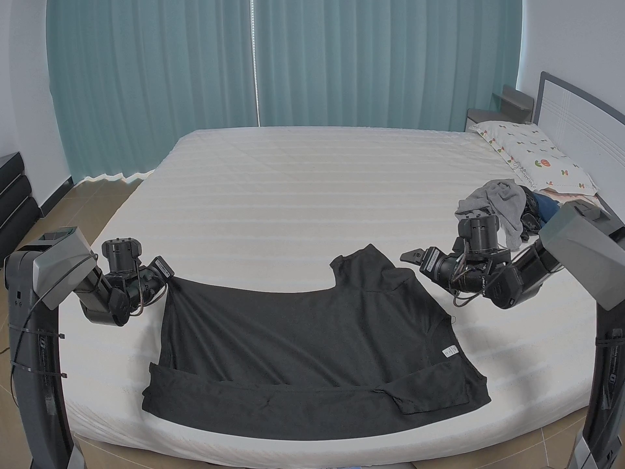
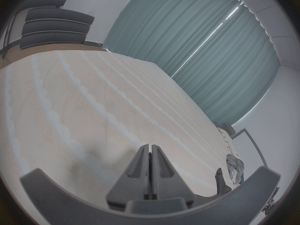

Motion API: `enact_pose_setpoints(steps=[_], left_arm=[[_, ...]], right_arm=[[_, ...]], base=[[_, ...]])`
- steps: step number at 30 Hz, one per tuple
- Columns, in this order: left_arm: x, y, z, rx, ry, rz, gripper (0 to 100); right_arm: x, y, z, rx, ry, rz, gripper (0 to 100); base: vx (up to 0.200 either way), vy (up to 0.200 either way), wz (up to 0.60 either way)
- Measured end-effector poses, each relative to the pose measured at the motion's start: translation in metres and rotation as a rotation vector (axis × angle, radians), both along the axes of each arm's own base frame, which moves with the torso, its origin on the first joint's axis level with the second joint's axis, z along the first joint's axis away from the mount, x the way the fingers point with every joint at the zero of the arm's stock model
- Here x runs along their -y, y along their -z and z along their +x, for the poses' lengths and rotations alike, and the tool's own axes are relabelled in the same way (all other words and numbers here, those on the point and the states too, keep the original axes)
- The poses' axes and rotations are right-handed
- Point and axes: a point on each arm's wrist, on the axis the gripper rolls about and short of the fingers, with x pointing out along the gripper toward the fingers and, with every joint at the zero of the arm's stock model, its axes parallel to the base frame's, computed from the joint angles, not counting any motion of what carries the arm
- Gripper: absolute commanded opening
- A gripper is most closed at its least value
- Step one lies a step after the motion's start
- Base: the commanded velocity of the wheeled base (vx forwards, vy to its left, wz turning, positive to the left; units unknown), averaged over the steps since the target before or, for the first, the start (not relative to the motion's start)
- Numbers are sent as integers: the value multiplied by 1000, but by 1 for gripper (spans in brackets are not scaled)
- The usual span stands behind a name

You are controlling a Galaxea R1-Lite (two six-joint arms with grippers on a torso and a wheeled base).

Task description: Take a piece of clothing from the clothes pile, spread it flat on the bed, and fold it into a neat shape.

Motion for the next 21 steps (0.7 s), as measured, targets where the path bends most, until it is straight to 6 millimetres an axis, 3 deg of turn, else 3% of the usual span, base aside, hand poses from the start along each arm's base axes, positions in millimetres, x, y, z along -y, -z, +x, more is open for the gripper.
enact_pose_setpoints(steps=[7, 13, 14, 21], left_arm=[[0, 4, -4, -17, -2, -3, 0], [-2, 7, -8, -34, -5, -5, 0], [-2, 7, -9, -36, -6, -6, 0], [-3, 8, -10, -39, -6, -4, 0]], right_arm=[[-3, 22, 38, -10, 35, -45, 100], [3, 34, 60, -22, 70, -34, 100], [3, 36, 62, -27, 74, -30, 0], [-2, 53, 68, -66, 69, -35, 0]], base=[[0, 0, 0], [0, 0, 0], [0, 0, 0], [0, 0, 0]])
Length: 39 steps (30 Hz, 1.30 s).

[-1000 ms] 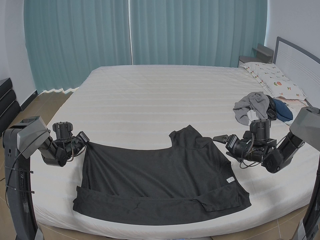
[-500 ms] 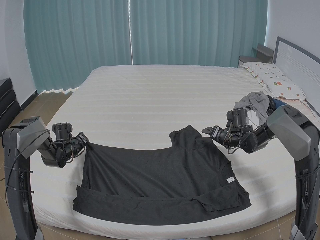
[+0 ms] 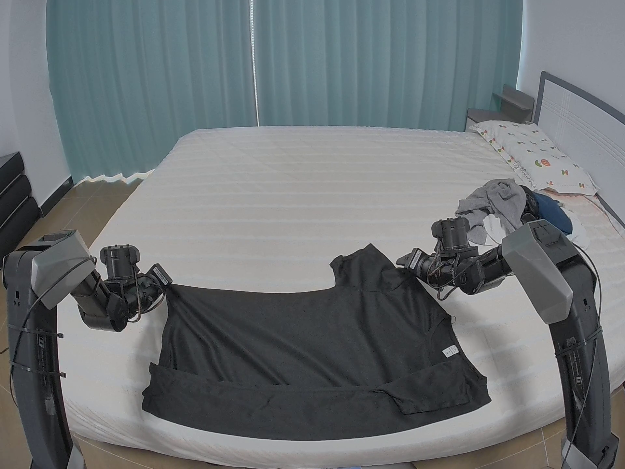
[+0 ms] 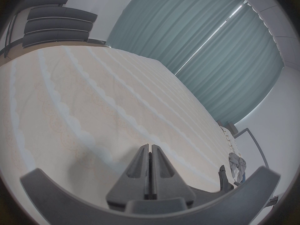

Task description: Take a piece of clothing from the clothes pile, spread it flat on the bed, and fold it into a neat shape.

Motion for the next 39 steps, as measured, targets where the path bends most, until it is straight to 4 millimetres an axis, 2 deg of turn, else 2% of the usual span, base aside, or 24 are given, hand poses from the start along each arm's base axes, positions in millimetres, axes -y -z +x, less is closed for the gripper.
enact_pose_setpoints(steps=[7, 17, 25, 35, 39], left_arm=[[0, 1, 0, 0, 3, 6, 0], [-4, -7, 1, 19, -6, 10, 0], [-11, -15, 0, 37, -23, 13, 0], [-11, -14, -2, 29, -12, 34, 0], [-11, -14, -4, 25, -1, 54, 0]], right_arm=[[2, 1, 2, 12, 14, 0, 0], [11, -13, 6, 136, 106, 11, 0], [16, -15, 1, 133, 128, 6, 0], [20, -17, -6, 140, 122, 11, 0], [22, -24, -10, 166, 116, 26, 0]], base=[[0, 0, 0], [0, 0, 0], [0, 0, 0], [0, 0, 0], [0, 0, 0]])
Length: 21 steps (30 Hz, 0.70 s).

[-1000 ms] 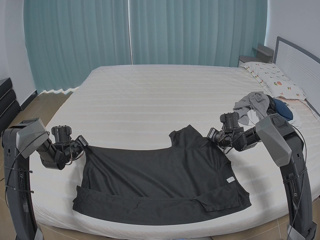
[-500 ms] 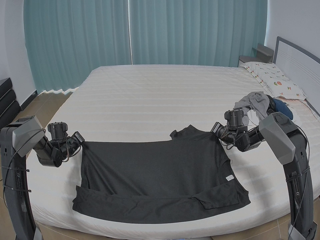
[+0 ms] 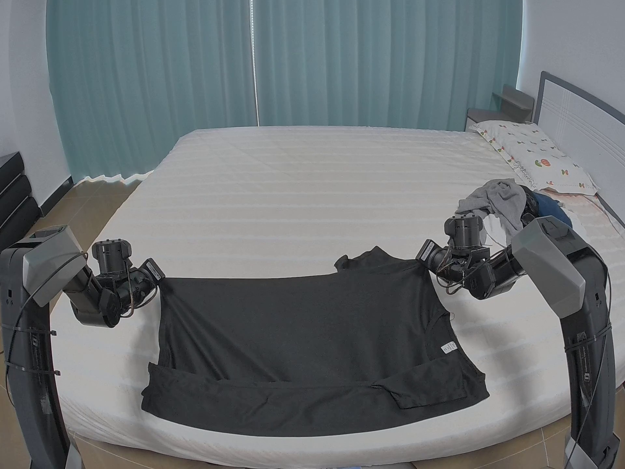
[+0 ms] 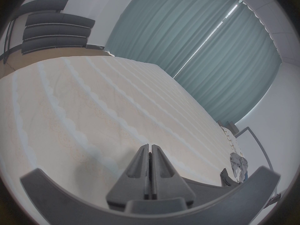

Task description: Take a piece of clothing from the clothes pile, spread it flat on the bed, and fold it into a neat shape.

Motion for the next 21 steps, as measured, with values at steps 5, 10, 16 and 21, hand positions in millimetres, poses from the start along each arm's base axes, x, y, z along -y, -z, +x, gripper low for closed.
enact_pose_setpoints(steps=[5, 10, 16, 21], left_arm=[[1, -1, -1, 14, 6, 5, 0], [1, 0, -1, 13, 8, 5, 0], [2, 0, -1, 12, 10, 5, 0], [2, 3, -4, -1, 25, 32, 0]], right_arm=[[5, -8, -1, 44, 11, 9, 0], [7, -6, -4, 29, 12, 3, 0], [8, -4, -5, 19, 12, 1, 0], [11, -3, -10, 1, -4, 5, 0]], base=[[0, 0, 0], [0, 0, 0], [0, 0, 0], [0, 0, 0]])
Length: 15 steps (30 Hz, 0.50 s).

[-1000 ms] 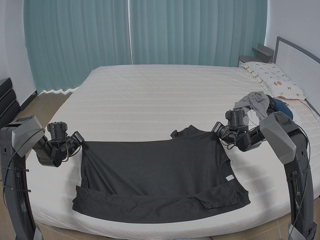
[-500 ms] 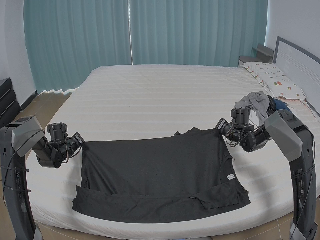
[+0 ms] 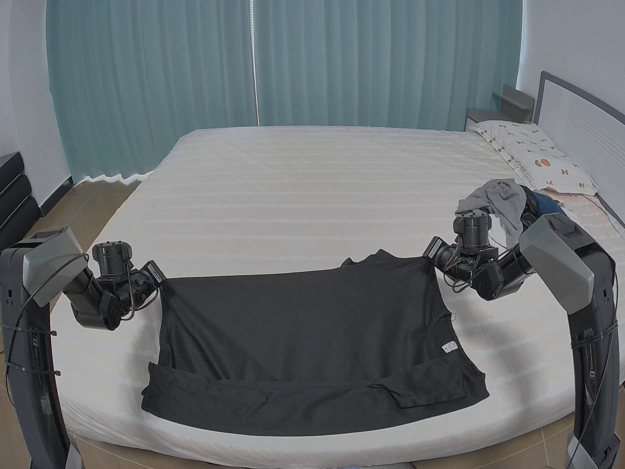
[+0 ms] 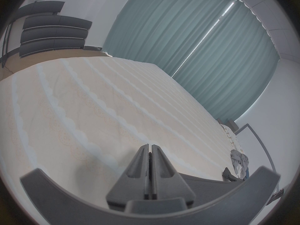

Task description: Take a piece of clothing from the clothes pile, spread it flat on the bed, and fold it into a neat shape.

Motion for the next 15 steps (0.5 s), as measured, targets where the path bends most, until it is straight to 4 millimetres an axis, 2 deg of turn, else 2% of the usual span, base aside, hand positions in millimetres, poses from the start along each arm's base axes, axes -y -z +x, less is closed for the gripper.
enact_pose_setpoints(steps=[6, 15], left_arm=[[0, 1, -6, -15, 22, 39, 0], [-3, -11, -17, -11, 49, 53, 0]], right_arm=[[4, 1, -9, -30, -33, 13, 0], [12, -1, -30, -83, -101, 17, 0]], base=[[0, 0, 0], [0, 0, 0]])
